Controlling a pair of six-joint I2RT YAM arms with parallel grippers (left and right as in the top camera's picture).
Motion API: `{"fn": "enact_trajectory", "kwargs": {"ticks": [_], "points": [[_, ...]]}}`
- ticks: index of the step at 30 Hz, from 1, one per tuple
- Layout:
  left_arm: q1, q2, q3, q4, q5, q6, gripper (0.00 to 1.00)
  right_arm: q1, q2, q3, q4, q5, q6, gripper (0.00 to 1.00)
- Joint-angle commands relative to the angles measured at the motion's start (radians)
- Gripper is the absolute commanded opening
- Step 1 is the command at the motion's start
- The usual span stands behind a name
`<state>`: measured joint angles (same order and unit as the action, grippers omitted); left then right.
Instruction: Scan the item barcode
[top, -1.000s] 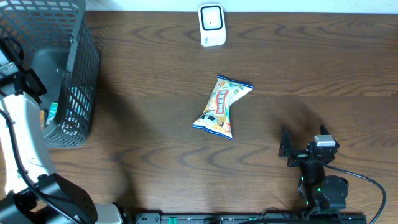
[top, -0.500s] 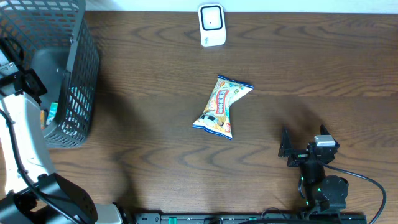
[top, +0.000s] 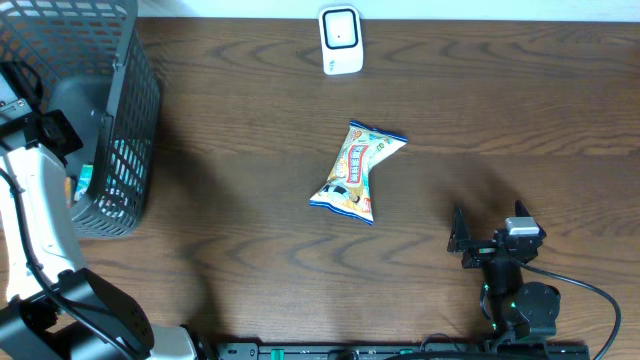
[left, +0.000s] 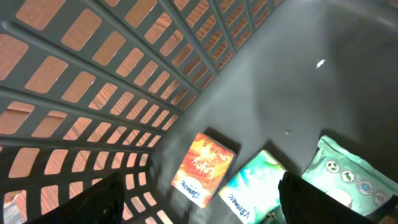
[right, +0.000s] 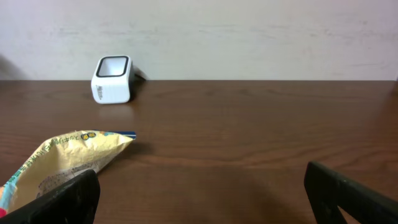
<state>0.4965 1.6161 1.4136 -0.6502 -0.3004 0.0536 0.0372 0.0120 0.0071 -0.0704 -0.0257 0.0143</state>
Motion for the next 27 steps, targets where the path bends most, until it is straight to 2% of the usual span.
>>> {"fn": "enact_trajectory", "kwargs": {"ticks": [1, 27], "points": [[0.005, 0.011, -0.005, -0.003, 0.005, -0.026, 0.78, 0.003, -0.005, -0.002, -0.004, 0.005, 0.011, 0.99], [0.005, 0.031, -0.005, 0.004, 0.005, -0.026, 0.78, 0.003, -0.004, -0.002, -0.005, 0.005, 0.011, 0.99]]}}
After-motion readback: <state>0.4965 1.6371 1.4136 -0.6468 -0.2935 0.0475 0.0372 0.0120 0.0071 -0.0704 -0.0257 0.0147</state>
